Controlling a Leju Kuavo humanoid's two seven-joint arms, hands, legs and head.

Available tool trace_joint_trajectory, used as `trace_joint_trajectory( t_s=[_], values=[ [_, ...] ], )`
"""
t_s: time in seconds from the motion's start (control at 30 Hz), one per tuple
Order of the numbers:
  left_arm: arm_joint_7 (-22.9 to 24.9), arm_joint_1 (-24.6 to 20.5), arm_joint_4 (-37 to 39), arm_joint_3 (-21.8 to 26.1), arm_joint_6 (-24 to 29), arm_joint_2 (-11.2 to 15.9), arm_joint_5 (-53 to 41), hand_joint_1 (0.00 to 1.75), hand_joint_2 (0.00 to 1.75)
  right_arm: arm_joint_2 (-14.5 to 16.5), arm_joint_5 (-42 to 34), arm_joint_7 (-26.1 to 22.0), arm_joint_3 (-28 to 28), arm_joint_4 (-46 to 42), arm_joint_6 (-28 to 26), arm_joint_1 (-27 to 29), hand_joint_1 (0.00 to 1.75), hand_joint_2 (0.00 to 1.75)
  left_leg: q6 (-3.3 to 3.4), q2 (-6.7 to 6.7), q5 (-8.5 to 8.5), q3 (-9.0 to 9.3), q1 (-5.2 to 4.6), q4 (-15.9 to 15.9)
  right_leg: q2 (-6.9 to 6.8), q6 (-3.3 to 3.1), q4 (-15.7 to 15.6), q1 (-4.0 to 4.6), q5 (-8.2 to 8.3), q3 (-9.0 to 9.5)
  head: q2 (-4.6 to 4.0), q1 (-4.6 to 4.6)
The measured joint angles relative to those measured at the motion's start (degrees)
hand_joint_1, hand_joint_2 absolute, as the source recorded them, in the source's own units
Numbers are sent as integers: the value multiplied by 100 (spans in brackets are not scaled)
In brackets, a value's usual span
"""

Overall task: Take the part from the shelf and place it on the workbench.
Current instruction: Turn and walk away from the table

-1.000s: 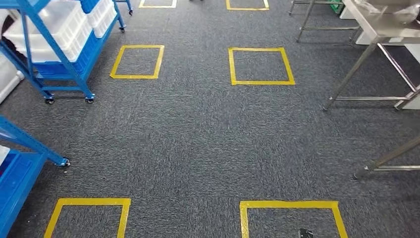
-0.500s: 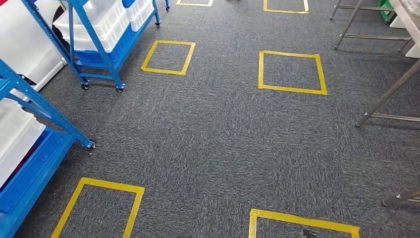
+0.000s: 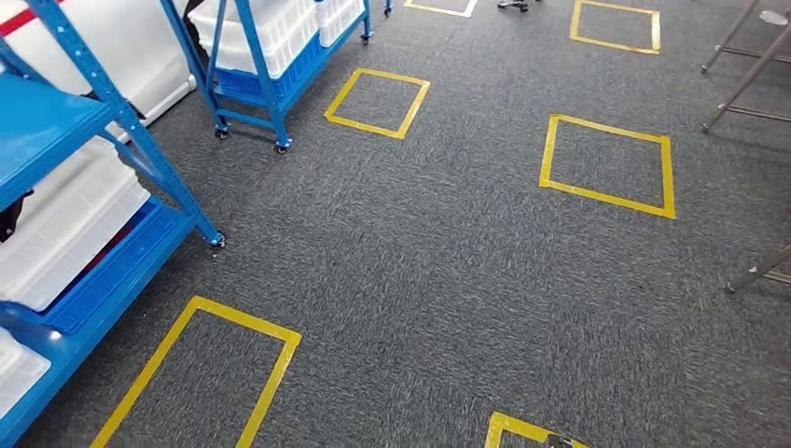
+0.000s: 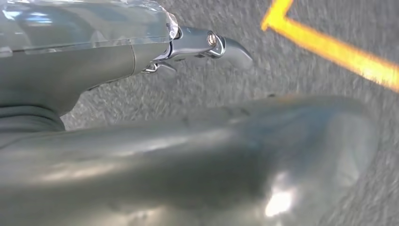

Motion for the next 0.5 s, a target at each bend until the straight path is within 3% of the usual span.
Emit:
trace_joint_trajectory(
  t_s=[0.07, 0.1, 0.13, 0.17, 0.23, 0.3, 0.37, 0.43, 0.5],
  values=[
    [-71, -28, 0, 13, -77, 15, 4, 0, 0, 9, 9, 32, 1, 1, -26, -21, 0, 0, 18, -162, 11, -23, 5, 4, 178, 19, 739, -19, -299, -380, 0, 6],
    [-102, -35, 0, 16, -123, 15, -2, 0, 0, 5, 5, 49, 1, 0, -37, -38, 0, 0, 18, -244, 12, -27, 7, 11, 196, 29, 905, -26, -298, -480, 0, 6],
    [-123, -40, 0, 19, -162, 14, -14, 0, 0, -2, -1, 55, 1, -1, -44, -61, 0, 0, 10, -328, 9, -25, 13, 25, 207, 38, 833, -34, -166, -468, 0, 6],
    [-133, -47, 0, 20, -197, 10, -27, 0, 0, -11, -7, 51, 1, -2, -46, -85, 0, 0, -4, -408, -1, -21, 22, 46, 243, 44, 543, -46, 62, -353, 0, 7],
    [-134, -83, 0, 20, -249, 0, -49, 0, 0, -29, -10, 35, 1, -3, -47, -117, 0, 0, -58, -556, -37, -44, 33, 118, 460, 46, -232, -79, 467, -36, 0, 7],
    [-119, -135, 0, 20, -273, -7, -72, 0, 0, -37, -11, 23, 0, -3, -50, -129, 0, 0, -127, -679, -53, -100, 36, 174, 617, 31, -596, -87, 567, 102, 0, 7],
    [-58, -151, 0, 19, -269, -10, -118, 0, 0, -36, -14, -12, -2, -3, -48, -141, 0, 0, -195, -788, -42, -141, 48, 174, 536, -18, -617, -75, 556, 108, 0, 7],
    [37, -137, 0, 18, -259, -17, -163, 0, 0, -33, -12, -70, -4, -4, -43, -147, 0, 0, -252, -620, -117, -201, 49, 282, 411, -97, -666, -78, 575, 139, 0, 1],
    [107, -141, 0, 17, -256, -32, -185, 0, 0, -38, -6, -101, -6, -7, -43, -133, 0, 0, -288, -280, -383, -441, 48, 782, 271, -158, -703, -71, 579, 167, 0, -12]
  ],
)
